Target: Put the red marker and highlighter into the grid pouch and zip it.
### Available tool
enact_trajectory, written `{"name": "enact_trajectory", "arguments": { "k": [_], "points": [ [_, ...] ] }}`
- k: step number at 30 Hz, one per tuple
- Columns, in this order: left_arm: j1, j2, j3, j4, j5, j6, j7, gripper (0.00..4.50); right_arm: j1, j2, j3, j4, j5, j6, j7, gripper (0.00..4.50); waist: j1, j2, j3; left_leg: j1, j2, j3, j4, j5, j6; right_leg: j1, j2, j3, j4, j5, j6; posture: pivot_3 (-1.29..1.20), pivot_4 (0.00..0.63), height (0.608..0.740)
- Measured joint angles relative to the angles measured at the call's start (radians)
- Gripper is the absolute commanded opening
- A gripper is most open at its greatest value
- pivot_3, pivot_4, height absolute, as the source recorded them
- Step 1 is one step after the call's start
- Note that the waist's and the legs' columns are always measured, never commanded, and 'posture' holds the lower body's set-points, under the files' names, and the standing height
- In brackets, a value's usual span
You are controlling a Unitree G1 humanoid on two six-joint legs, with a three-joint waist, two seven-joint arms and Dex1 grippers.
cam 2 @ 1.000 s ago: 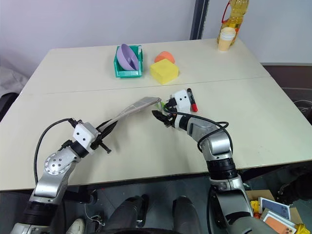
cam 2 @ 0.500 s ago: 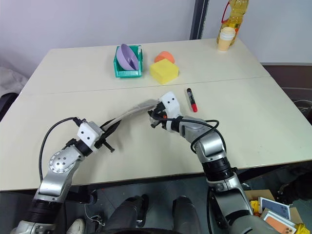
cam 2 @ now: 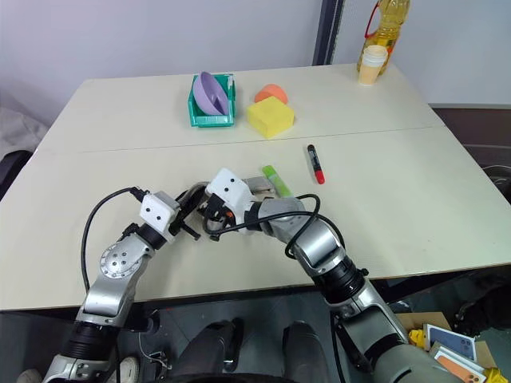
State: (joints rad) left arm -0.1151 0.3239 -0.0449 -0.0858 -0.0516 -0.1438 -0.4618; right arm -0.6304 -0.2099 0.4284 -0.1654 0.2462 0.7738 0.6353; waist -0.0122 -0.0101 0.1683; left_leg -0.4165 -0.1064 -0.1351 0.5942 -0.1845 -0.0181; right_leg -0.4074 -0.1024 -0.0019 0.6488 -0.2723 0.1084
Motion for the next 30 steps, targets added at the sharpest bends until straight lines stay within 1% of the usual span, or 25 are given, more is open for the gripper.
{"name": "enact_trajectory", "arguments": {
  "k": [5, 10, 14, 17, 20, 25, 30],
  "points": [
    [0.034, 0.017, 0.010, -0.036, -0.010, 0.006, -0.011, 0.00, -0.004, 0.005, -0.006, -0.006, -0.009, 0.026, -0.020, 0.01, -0.002, 0.000, 0.000, 0.000, 0.000, 0.000, 0.000, 0.000, 0.000, 0.000, 0.000, 0.000, 0.000, 0.000, 0.000, 0.00, 0.150, 0.740],
    [0.104, 0.043, 0.025, -0.101, -0.032, 0.021, -0.029, 0.00, -0.007, -0.011, -0.073, -0.007, -0.026, 0.058, -0.070, 0.01, 0.000, 0.000, 0.000, 0.000, 0.000, 0.000, 0.000, 0.000, 0.000, 0.000, 0.000, 0.000, 0.000, 0.000, 0.000, 0.00, 0.150, 0.740],
    [0.111, 0.042, 0.020, -0.115, -0.032, 0.029, -0.029, 0.00, -0.007, -0.012, -0.086, -0.007, -0.026, 0.078, -0.078, 0.01, 0.000, 0.000, 0.000, 0.000, 0.000, 0.000, 0.000, 0.000, 0.000, 0.000, 0.000, 0.000, 0.000, 0.000, 0.000, 0.00, 0.150, 0.740],
    [0.108, 0.029, -0.003, -0.115, -0.017, 0.030, -0.023, 0.00, -0.007, -0.006, -0.085, -0.009, -0.026, 0.095, -0.078, 0.01, 0.000, 0.000, 0.000, 0.000, 0.000, 0.000, 0.000, 0.000, 0.000, 0.000, 0.000, 0.000, 0.000, 0.000, 0.000, 0.00, 0.150, 0.740],
    [0.089, -0.008, -0.027, -0.112, 0.005, 0.041, -0.001, 0.00, -0.008, -0.003, -0.073, -0.031, -0.026, 0.111, -0.075, 0.01, 0.001, 0.000, 0.000, -0.001, 0.000, 0.000, 0.000, 0.000, 0.000, 0.000, 0.000, 0.000, 0.000, 0.000, 0.000, 0.00, 0.150, 0.740],
    [0.070, -0.033, -0.039, -0.100, 0.040, 0.045, 0.034, 0.00, -0.030, -0.009, -0.072, -0.051, -0.031, 0.133, -0.070, 0.01, -0.001, 0.000, 0.000, -0.001, 0.000, 0.000, 0.000, 0.000, 0.000, 0.000, 0.000, 0.000, 0.000, 0.000, 0.000, 0.00, 0.150, 0.740],
    [0.060, -0.064, -0.051, -0.069, 0.066, 0.040, 0.066, 0.00, -0.039, -0.027, -0.033, -0.090, -0.031, 0.143, -0.036, 0.01, 0.000, 0.000, 0.000, -0.001, 0.000, 0.000, 0.000, 0.000, 0.000, 0.000, 0.000, 0.000, 0.000, 0.000, 0.000, 0.00, 0.150, 0.740]
  ]
}}
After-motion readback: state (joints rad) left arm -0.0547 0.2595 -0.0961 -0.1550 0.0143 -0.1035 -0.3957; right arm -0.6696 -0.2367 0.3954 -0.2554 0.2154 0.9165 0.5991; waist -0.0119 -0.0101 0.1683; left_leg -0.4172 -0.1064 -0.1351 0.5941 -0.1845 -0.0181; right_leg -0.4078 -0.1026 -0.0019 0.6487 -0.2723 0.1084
